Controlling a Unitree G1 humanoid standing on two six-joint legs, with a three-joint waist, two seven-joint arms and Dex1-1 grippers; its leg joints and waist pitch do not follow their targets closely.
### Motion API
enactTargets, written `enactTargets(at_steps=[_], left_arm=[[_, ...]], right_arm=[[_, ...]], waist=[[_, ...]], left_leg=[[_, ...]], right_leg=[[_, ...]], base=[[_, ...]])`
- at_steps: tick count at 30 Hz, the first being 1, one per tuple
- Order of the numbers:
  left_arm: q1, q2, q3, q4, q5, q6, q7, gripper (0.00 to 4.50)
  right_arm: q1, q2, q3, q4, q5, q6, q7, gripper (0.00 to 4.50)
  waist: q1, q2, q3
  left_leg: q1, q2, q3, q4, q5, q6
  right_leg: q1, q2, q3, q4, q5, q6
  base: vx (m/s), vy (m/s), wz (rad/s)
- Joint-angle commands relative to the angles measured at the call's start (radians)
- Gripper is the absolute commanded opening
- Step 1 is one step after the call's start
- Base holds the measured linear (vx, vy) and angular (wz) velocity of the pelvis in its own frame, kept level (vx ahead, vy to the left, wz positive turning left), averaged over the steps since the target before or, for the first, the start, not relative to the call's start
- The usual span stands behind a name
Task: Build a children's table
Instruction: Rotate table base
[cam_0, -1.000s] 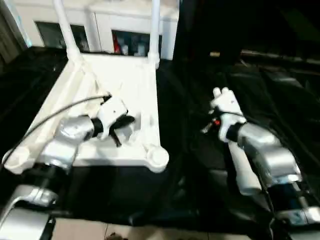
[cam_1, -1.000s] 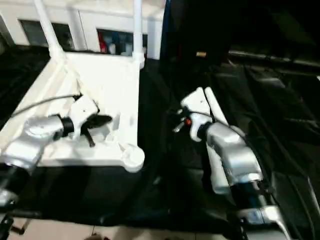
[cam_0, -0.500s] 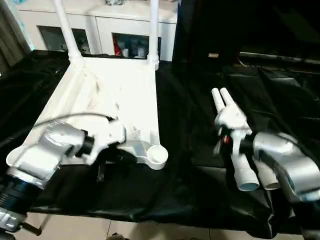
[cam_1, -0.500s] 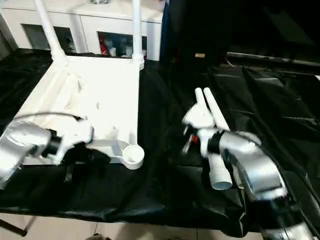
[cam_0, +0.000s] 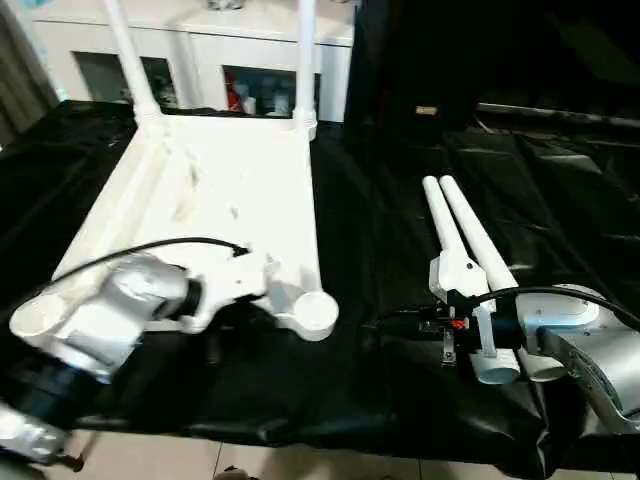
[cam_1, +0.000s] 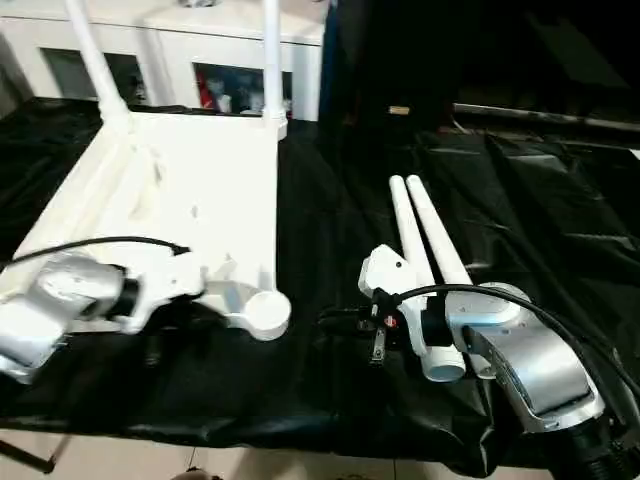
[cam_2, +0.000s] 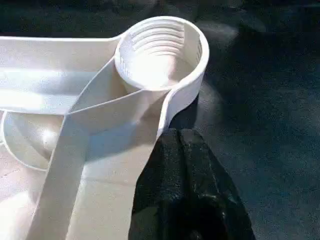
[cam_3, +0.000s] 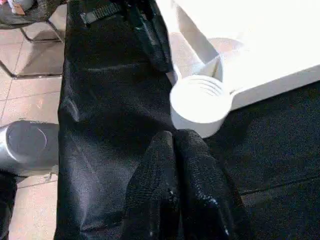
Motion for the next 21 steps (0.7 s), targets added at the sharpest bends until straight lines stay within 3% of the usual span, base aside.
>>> enactTargets(at_steps=[1,2,9,11,12,13,14,15,16,18,20,21], left_arm=[[-0.029,-0.003,0.002,0.023,0.028,-0.019,0.036,0.00],[-0.032,-0.009,-0.003,0.041,0.036,-0.031,0.043,0.00],[-0.034,-0.032,0.012,0.065,0.052,-0.065,0.080,0.00],[-0.035,-0.061,0.054,0.042,0.005,-0.059,0.092,0.00],[-0.030,-0.064,0.081,-0.003,-0.035,-0.031,0.081,0.00],[-0.029,-0.064,0.083,-0.005,-0.037,-0.030,0.080,0.00],[-0.018,-0.059,0.115,-0.070,-0.086,0.009,0.062,0.00],[-0.018,-0.059,0.115,-0.070,-0.086,0.009,0.062,0.00],[0.010,-0.032,0.146,-0.163,-0.138,0.068,0.036,0.00],[0.030,-0.016,0.175,-0.233,-0.176,0.120,0.034,0.00],[0.039,-0.025,0.205,-0.277,-0.205,0.151,0.057,0.00],[0.039,-0.034,0.219,-0.290,-0.214,0.161,0.070,0.00]], right_arm=[[0.001,-0.022,-0.003,-0.016,0.010,0.012,0.005,0.07],[0.003,-0.024,-0.002,-0.020,0.009,0.015,-0.001,0.07],[0.013,-0.014,-0.019,-0.037,0.001,0.016,-0.035,0.07],[0.007,0.018,-0.054,-0.029,-0.015,-0.003,-0.107,0.07],[-0.006,0.053,-0.086,-0.018,-0.045,-0.002,-0.197,0.07],[-0.007,0.055,-0.088,-0.017,-0.047,-0.002,-0.203,0.07],[-0.031,0.108,-0.138,0.000,-0.084,0.040,-0.341,0.07],[-0.031,0.108,-0.138,0.000,-0.084,0.040,-0.341,0.07],[-0.065,0.146,-0.169,-0.005,-0.146,0.203,-0.486,0.07],[-0.079,0.153,-0.163,-0.024,-0.197,0.303,-0.550,0.07],[-0.085,0.148,-0.148,-0.031,-0.227,0.360,-0.577,0.07],[-0.089,0.148,-0.143,-0.031,-0.238,0.385,-0.589,0.24]], waist=[[0.000,0.011,-0.066],[-0.001,0.016,-0.064],[0.001,0.015,-0.065],[0.000,0.015,-0.065],[-0.001,0.004,-0.066],[0.002,0.011,-0.068],[-0.001,0.009,-0.065],[-0.001,0.011,-0.065],[-0.008,0.003,-0.065],[-0.010,0.010,-0.065],[-0.017,0.004,-0.062],[-0.016,0.005,-0.064]], left_leg=[[0.017,0.014,-0.006,-0.073,-0.358,-0.030],[0.018,0.013,-0.005,-0.073,-0.364,-0.030],[0.019,0.012,-0.009,-0.072,-0.375,-0.031],[0.020,0.011,-0.008,-0.070,-0.378,-0.036],[0.019,0.010,-0.006,-0.070,-0.376,-0.033],[0.019,0.010,-0.008,-0.071,-0.362,-0.041],[0.016,0.012,-0.010,-0.072,-0.364,-0.046],[0.019,0.011,-0.009,-0.072,-0.360,-0.050],[0.015,0.008,-0.009,-0.073,-0.347,-0.056],[0.018,0.008,-0.010,-0.076,-0.337,-0.066],[0.023,0.007,-0.002,-0.070,-0.352,-0.064],[0.024,0.006,-0.002,-0.069,-0.350,-0.060]], right_leg=[[0.038,-0.044,0.031,-0.090,-0.432,-0.131],[0.035,-0.042,0.032,-0.094,-0.437,-0.126],[0.034,-0.044,0.028,-0.099,-0.493,-0.101],[0.030,-0.043,0.027,-0.100,-0.501,-0.100],[0.030,-0.043,0.026,-0.103,-0.507,-0.099],[0.029,-0.047,0.026,-0.098,-0.509,-0.107],[0.031,-0.045,0.025,-0.096,-0.504,-0.106],[0.028,-0.045,0.026,-0.095,-0.500,-0.110],[0.032,-0.039,0.025,-0.089,-0.486,-0.114],[0.031,-0.036,0.027,-0.082,-0.462,-0.128],[0.025,-0.034,0.030,-0.086,-0.457,-0.121],[0.026,-0.035,0.030,-0.087,-0.459,-0.119]], base=[[0.000,0.000,0.00],[0.000,0.000,0.00],[0.000,0.000,0.00],[0.000,0.000,0.00],[0.000,0.000,0.00],[0.000,0.000,0.00],[0.000,0.000,0.00],[0.000,0.000,0.00],[0.000,0.000,0.00],[0.000,0.000,0.00],[0.000,0.000,0.00],[0.000,0.000,0.00]])
